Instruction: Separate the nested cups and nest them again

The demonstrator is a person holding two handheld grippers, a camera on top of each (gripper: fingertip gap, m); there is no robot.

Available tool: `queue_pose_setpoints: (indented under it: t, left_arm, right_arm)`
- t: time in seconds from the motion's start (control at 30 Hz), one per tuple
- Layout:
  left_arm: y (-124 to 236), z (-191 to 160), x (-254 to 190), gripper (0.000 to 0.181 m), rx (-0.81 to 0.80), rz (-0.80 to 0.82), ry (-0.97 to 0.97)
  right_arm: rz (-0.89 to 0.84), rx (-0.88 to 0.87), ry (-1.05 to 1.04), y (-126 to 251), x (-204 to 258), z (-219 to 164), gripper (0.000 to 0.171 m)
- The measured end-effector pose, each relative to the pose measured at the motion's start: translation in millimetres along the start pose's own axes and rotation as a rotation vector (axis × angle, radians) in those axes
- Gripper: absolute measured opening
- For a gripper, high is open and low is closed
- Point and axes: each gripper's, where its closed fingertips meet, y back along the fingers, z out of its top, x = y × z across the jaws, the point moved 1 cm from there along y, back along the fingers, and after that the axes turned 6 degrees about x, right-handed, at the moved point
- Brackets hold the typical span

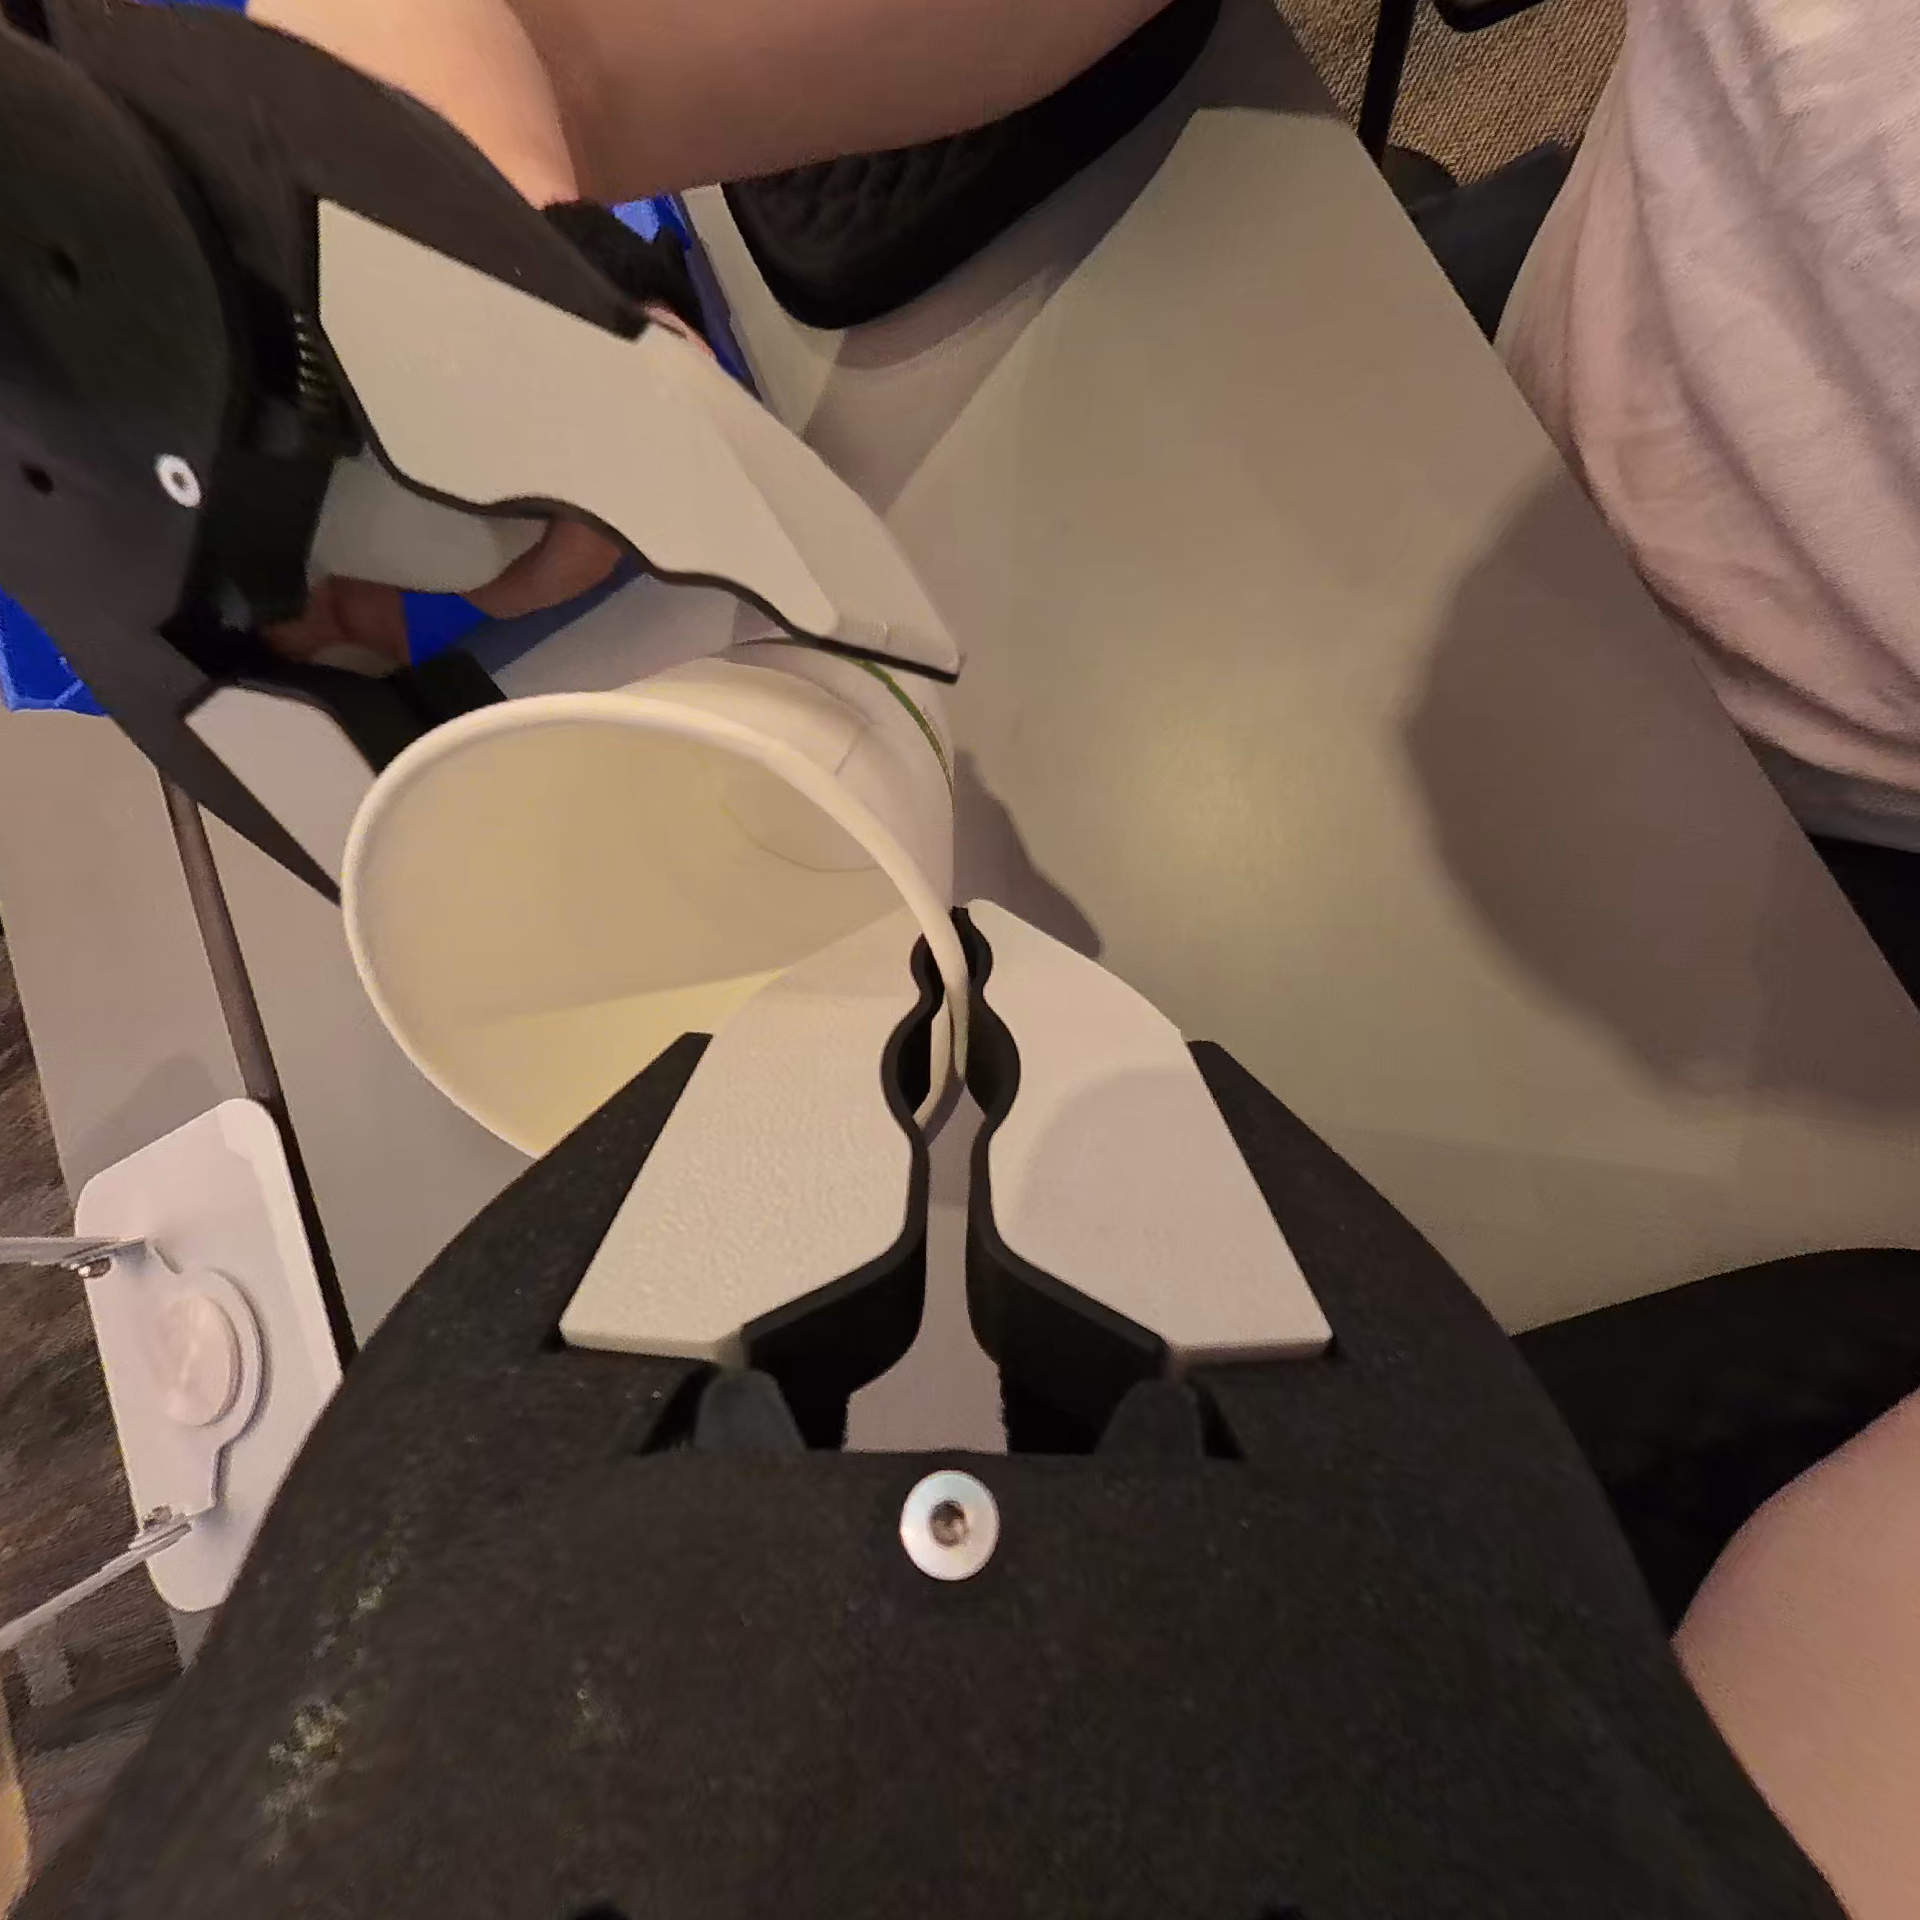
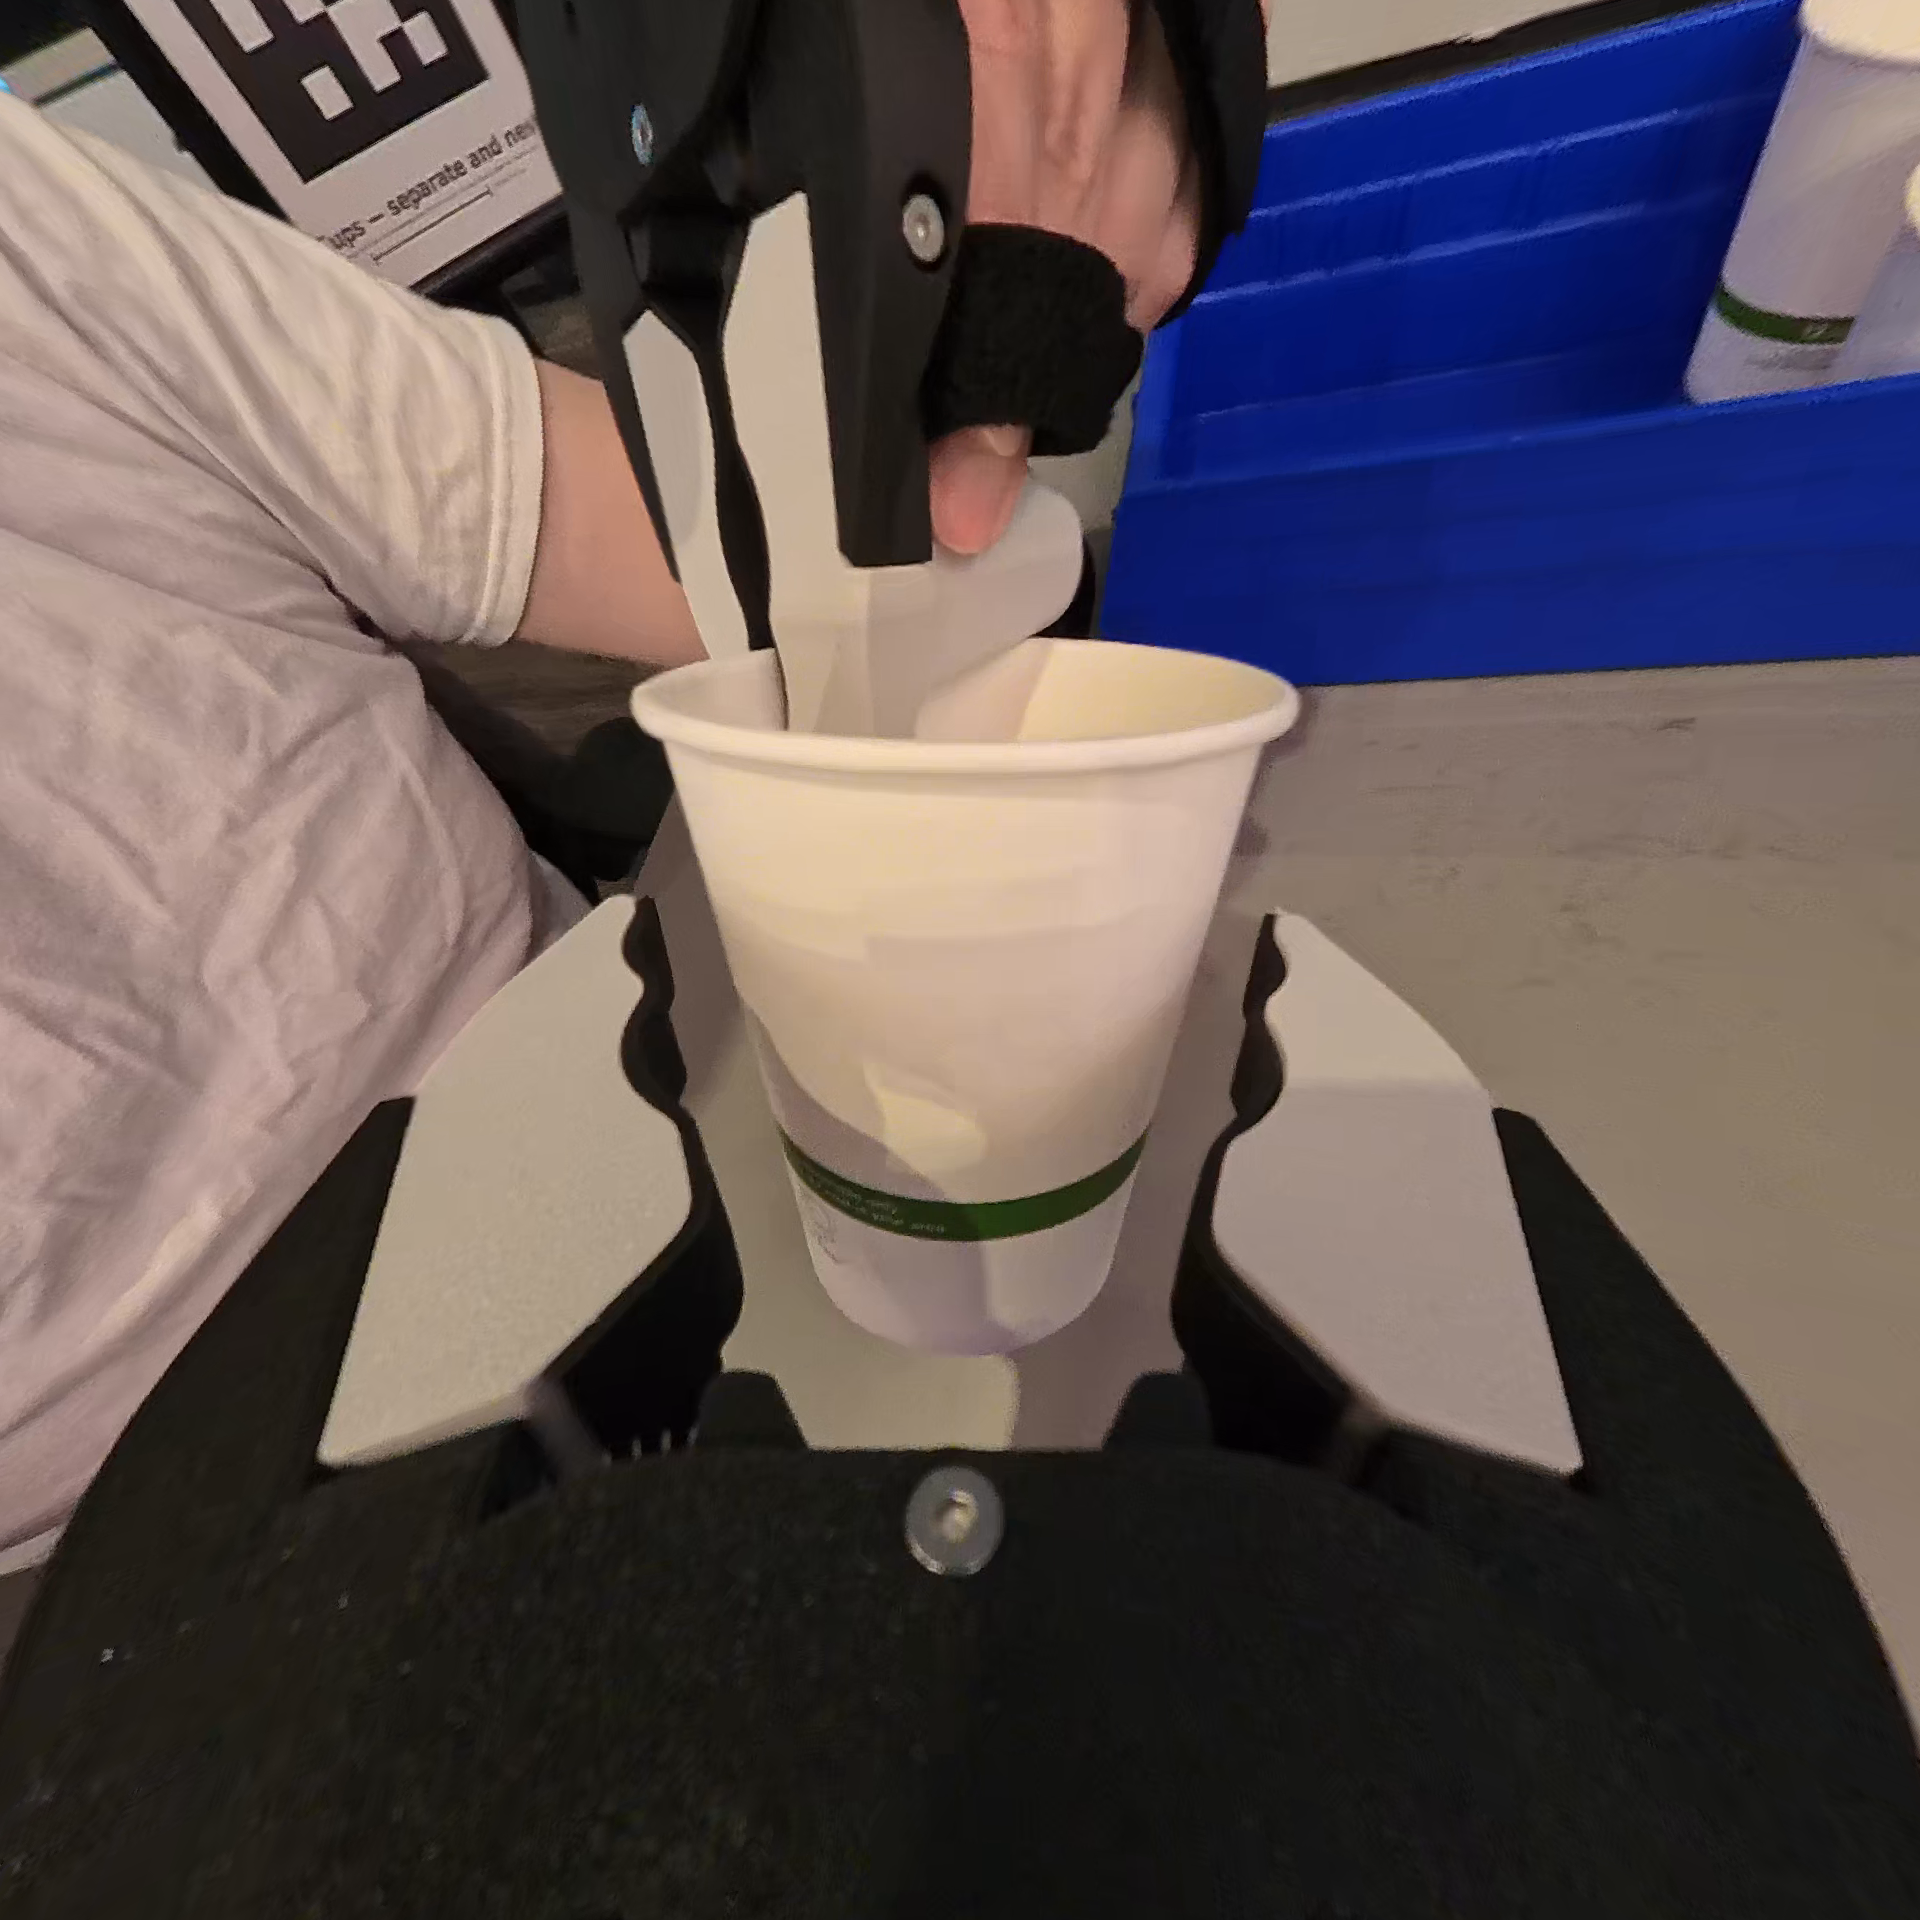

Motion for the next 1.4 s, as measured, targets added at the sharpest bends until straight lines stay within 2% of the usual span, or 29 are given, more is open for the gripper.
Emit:
queue_pose_setpoints:
  t: [0.3, 0.47, 0.67, 0.7, 0.87, 1.0, 1.1, 1.17, 1.2, 1.27, 1.33, 1.4]
  left_arm:
    - [-5, 3, -3, 0.000, 0.009, -0.019, -0.016]
    - [-7, 4, -5, 0.000, 0.014, -0.028, -0.026]
    - [-4, 6, -6, 0.001, -0.003, -0.033, -0.020]
    - [-4, 5, -5, 0.003, 0.000, -0.022, -0.015]
    - [3, 2, 10, 0.040, -0.013, 0.029, 0.086]
    - [29, 0, 24, 0.048, -0.094, 0.132, 0.135]
    - [62, 6, 34, 0.055, -0.230, 0.242, 0.164]
    - [83, 10, 38, 0.054, -0.320, 0.301, 0.179]
    - [90, 11, 39, 0.053, -0.344, 0.324, 0.187]
    - [97, 7, 40, 0.052, -0.345, 0.351, 0.201]
    - [97, 2, 41, 0.053, -0.318, 0.369, 0.204]
    - [95, 1, 40, 0.054, -0.299, 0.369, 0.197]
  right_arm:
    - [0.102, 0.010, -0.027, -7, 7, -5, 0.097]
    - [0.108, 0.069, -0.015, -12, 7, -14, 0.092]
    - [0.131, 0.060, -0.022, -14, 10, -12, 0.091]
    - [0.130, 0.065, -0.022, -14, 9, -13, 0.091]
    - [0.102, 0.091, -0.017, -12, 5, -18, 0.090]
    - [0.035, 0.072, -0.035, 5, -7, -19, 0.090]
    - [-0.095, 0.016, -0.042, 43, -22, -16, 0.090]
    - [-0.252, -0.105, -0.024, 89, -31, -3, 0.090]
    - [-0.380, -0.190, -0.016, 119, -39, 4, 0.090]
    - [-0.743, -0.365, -0.012, 196, -58, 6, 0.091]
    - [-1.101, -0.536, -0.042, 276, -67, -14, 0.090]
    - [-1.288, -0.678, -0.087, 328, -65, -43, 0.090]
